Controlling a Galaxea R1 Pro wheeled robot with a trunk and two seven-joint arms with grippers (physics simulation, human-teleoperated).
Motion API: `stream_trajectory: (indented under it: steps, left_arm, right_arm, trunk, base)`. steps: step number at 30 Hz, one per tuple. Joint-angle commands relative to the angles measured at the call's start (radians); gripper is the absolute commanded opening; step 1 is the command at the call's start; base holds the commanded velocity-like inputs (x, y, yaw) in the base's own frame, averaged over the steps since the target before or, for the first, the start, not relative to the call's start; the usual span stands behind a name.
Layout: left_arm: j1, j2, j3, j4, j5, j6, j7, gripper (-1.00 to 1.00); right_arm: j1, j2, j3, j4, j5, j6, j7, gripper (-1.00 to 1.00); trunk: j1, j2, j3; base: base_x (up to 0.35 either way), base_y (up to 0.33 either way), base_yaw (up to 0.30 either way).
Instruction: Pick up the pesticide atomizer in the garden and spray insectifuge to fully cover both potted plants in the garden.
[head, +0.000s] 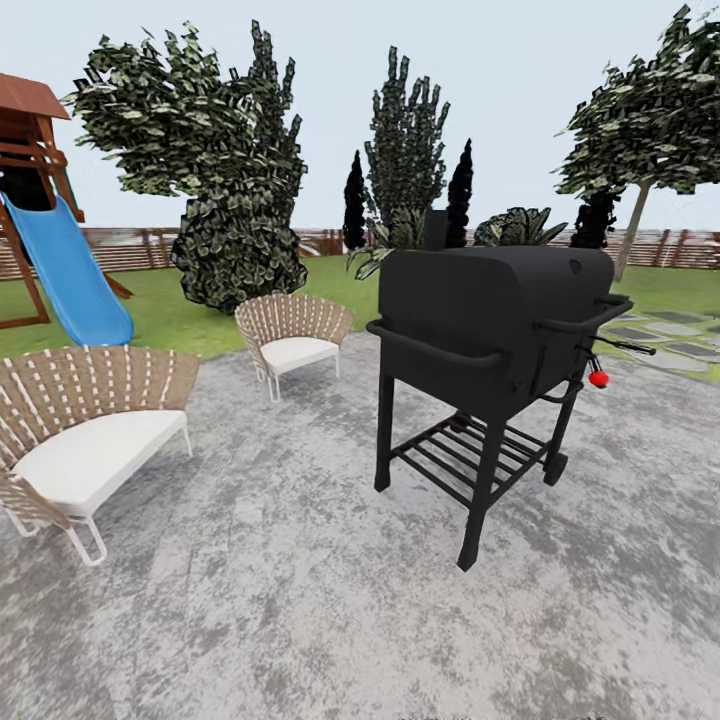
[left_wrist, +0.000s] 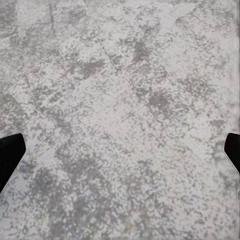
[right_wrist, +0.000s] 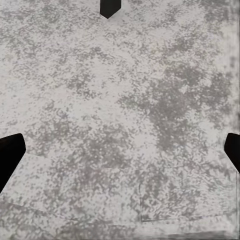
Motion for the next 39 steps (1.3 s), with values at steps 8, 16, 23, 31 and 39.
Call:
stream_trajectory:
  steps: [8,16,23,31,39]
  left_arm:
    - [-0.001,0.0,0.002,0.001,0.0,-0.003,0.0,1.0]
    - [-0.001,-0.002,0.002,0.001,0.0,-0.003,0.0,1.0]
    - [-0.001,-0.002,0.002,0.001,0.0,-0.003,0.0,1.0]
    - [-0.001,-0.002,0.002,0.001,0.0,-0.003,0.0,1.0]
    - [-0.001,-0.002,0.002,0.001,0.0,-0.003,0.0,1.0]
  right_arm:
    - [0.0,0.0,-0.001,0.0,0.0,-0.002,0.001,1.0]
    - [0.0,0.0,-0.001,0.0,0.001,-0.002,0.001,1.0]
    - [0.0,0.0,-0.001,-0.001,0.001,-0.002,0.001,1.0]
    - [0.0,0.0,-0.001,0.0,0.001,-0.002,0.001,1.0]
    - [0.0,0.0,-0.001,0.0,0.001,-0.002,0.002,1.0]
  trunk:
    - [0.0,0.0,-0.001]
    - [0.0,0.0,-0.001]
    - [0.0,0.0,-0.001]
    - [0.0,0.0,-0.001]
    - [0.0,0.0,-0.001]
  base:
    - [0.0,0.0,-0.3]
    - [0.0,0.0,-0.3]
    - [0.0,0.0,-0.3]
    - [0.0,0.0,-0.3]
    - [0.0,0.0,-0.3]
